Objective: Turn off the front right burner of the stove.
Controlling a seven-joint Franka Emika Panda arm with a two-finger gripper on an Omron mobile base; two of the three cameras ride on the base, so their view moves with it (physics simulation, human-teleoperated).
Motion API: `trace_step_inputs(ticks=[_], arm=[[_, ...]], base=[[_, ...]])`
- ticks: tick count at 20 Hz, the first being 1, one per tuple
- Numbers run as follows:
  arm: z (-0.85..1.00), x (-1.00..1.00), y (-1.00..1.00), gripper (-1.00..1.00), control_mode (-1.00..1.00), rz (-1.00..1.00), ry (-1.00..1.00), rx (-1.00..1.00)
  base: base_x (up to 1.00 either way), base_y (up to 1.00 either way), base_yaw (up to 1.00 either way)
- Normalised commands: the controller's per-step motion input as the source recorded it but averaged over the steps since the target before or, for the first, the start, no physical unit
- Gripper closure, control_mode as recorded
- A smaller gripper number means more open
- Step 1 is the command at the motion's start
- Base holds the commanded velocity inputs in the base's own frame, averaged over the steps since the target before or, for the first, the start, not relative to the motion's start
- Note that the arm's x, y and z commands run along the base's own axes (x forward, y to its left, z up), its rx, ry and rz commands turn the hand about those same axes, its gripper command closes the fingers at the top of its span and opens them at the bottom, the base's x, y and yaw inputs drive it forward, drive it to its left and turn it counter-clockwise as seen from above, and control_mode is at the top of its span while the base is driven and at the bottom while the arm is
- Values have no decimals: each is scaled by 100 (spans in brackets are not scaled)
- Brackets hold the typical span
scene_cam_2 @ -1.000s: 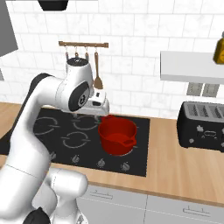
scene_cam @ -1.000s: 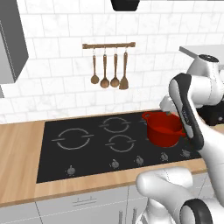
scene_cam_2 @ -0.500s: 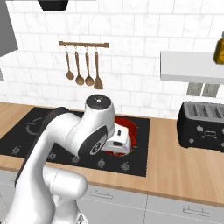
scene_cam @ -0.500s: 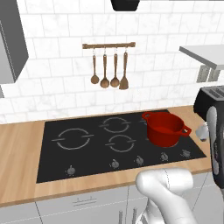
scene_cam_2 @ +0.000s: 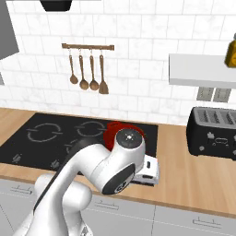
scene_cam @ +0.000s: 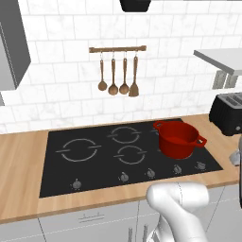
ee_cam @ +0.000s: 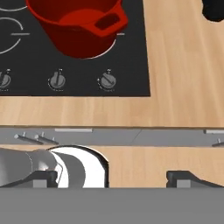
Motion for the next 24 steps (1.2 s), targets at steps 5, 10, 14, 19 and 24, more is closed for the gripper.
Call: trace_step_inputs(ticks=[5, 10, 14, 19, 24], arm=[[-28, 52, -4, -100, -100, 14, -11, 0], [-36, 88, 2, -100, -100, 27, -14, 0], [-33, 59, 0, -100, -100, 24, -13, 0], [-14, 5, -3, -100, -100, 11, 0, 0], [-34, 0, 0, -100, -100, 10, 0, -5]], base=[[0, 0, 0], [0, 0, 0], [0, 0, 0], [0, 0, 0], [0, 0, 0]])
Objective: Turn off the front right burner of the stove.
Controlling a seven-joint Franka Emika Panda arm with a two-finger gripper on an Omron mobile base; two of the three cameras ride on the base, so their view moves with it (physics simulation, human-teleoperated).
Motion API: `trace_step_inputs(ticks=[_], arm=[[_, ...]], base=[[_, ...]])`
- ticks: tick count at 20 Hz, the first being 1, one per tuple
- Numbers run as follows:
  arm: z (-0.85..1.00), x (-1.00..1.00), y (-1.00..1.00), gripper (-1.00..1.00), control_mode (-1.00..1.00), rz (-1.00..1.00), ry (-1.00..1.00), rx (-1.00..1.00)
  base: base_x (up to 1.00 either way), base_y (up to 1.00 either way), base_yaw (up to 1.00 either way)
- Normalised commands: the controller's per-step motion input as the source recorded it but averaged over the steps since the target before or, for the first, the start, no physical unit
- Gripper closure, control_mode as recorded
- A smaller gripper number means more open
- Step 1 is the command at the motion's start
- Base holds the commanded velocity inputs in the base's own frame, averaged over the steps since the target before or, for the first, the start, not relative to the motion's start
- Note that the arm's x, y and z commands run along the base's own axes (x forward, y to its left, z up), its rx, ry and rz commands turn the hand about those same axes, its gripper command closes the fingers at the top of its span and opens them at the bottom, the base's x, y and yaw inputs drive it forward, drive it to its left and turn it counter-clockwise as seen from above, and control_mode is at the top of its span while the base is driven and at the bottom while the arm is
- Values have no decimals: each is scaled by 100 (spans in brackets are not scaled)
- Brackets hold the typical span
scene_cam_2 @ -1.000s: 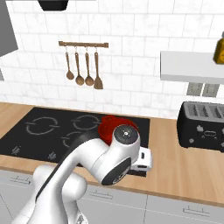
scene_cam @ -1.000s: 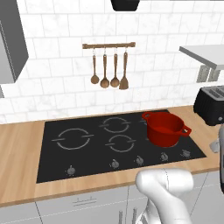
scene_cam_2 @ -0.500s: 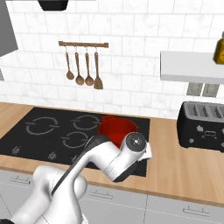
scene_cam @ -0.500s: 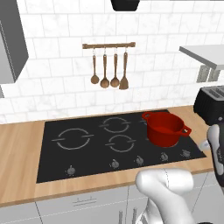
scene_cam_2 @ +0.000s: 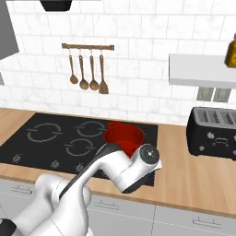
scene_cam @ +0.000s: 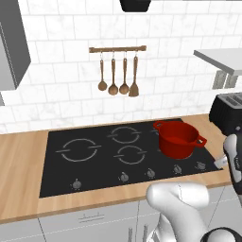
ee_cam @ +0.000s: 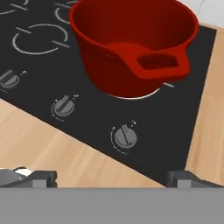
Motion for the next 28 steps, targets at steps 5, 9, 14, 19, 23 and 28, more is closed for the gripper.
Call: trace_step_inputs(ticks=[5, 9, 14, 19, 23, 28], arm=[[-39, 0, -3, -100, -100, 13, 0, -1], [-13, 0, -12, -100, -100, 11, -3, 12], [-6, 9, -1, -100, -100, 13, -3, 8], [-12, 28, 0, -100, -100, 6, -2, 0], [-24, 23, 0, -100, -100, 5, -2, 1], [-26, 22, 0, -100, -100, 6, 0, 11]], base=[[0, 0, 0], [0, 0, 0], [0, 0, 0], [0, 0, 0], [0, 0, 0], [0, 0, 0]])
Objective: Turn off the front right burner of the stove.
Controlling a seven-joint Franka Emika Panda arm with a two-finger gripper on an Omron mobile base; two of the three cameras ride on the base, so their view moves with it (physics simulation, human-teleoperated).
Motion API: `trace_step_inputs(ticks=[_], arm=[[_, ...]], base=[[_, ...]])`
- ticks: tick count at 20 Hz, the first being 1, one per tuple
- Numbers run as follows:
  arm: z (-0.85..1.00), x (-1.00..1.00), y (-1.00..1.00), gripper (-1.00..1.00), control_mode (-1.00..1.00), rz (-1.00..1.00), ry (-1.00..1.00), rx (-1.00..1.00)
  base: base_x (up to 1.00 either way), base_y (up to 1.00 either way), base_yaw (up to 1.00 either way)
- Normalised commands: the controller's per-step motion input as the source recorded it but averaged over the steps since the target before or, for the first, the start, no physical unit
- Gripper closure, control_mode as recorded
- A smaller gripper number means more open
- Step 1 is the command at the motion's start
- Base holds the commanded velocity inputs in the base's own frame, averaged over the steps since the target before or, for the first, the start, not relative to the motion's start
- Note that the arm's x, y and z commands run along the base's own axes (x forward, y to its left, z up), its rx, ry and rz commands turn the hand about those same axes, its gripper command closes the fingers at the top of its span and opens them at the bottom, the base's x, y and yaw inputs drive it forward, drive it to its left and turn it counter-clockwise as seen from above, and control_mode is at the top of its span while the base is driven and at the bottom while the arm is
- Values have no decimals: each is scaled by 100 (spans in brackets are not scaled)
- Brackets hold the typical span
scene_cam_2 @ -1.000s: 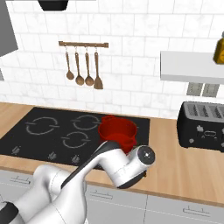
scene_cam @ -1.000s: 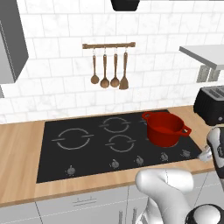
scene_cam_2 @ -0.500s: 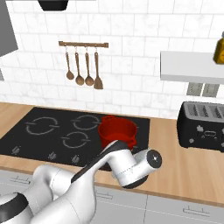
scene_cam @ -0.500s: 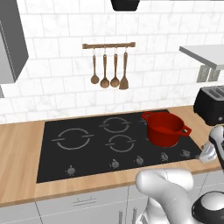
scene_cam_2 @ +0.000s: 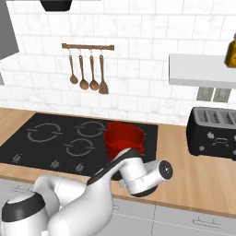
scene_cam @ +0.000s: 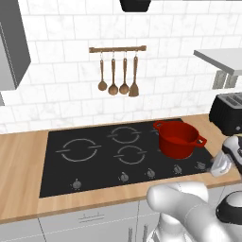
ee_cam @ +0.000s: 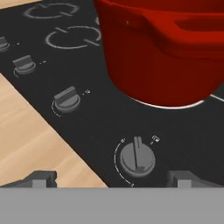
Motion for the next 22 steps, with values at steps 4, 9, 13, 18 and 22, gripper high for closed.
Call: trace_step_inputs(ticks=[4, 9, 13, 18, 22], arm=[[-21, 25, 2, -100, -100, 8, -2, 5], [-15, 17, 0, -100, -100, 6, 0, 0], [-13, 16, 0, -100, -100, 1, 0, 0], [-12, 6, 2, -100, -100, 0, 0, 0], [-12, 17, 7, -100, -100, 0, 0, 0]], base=[[0, 0, 0], [0, 0, 0], [0, 0, 0], [0, 0, 0], [0, 0, 0]])
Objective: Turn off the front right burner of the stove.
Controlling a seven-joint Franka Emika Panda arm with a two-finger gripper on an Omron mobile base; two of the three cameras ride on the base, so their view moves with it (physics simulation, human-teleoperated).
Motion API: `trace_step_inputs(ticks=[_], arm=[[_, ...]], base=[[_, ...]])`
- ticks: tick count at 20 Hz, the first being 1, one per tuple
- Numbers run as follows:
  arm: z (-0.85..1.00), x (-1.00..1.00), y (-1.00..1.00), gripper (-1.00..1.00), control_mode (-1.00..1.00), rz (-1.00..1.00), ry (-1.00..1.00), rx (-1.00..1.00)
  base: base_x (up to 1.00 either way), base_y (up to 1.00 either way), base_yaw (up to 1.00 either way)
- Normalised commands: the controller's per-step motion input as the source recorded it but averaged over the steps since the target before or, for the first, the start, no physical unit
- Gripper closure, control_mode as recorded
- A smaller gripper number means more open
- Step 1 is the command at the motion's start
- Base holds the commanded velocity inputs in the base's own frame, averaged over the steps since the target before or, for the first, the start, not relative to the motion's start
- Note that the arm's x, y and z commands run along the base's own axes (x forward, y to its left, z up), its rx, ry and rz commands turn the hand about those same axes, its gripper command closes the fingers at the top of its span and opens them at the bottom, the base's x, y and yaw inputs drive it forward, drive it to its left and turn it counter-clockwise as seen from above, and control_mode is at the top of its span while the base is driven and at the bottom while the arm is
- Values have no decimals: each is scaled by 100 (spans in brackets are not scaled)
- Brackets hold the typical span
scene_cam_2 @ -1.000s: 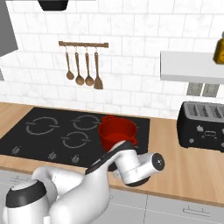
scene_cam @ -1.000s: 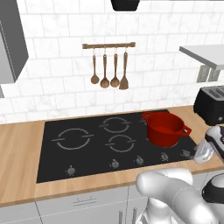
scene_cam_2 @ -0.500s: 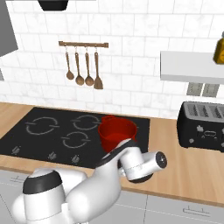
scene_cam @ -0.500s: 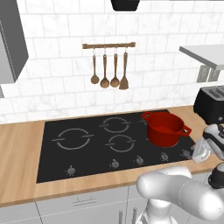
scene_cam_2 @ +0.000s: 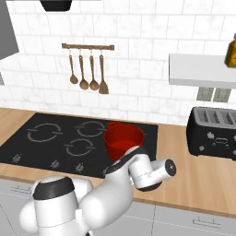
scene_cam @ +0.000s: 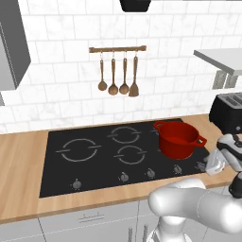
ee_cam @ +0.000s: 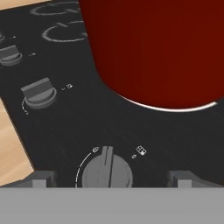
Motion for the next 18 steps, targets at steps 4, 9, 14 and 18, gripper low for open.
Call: trace_step_inputs(ticks=[4, 9, 14, 18], arm=[[-1, 9, 15, -100, -100, 0, 1, 0], [-1, 1, 1, -100, -100, 0, 0, 0], [0, 0, 0, 100, -100, 0, 2, 0], [0, 0, 0, 100, -100, 0, 0, 0]], base=[[0, 0, 0], [0, 0, 0], [0, 0, 0], [0, 0, 0]])
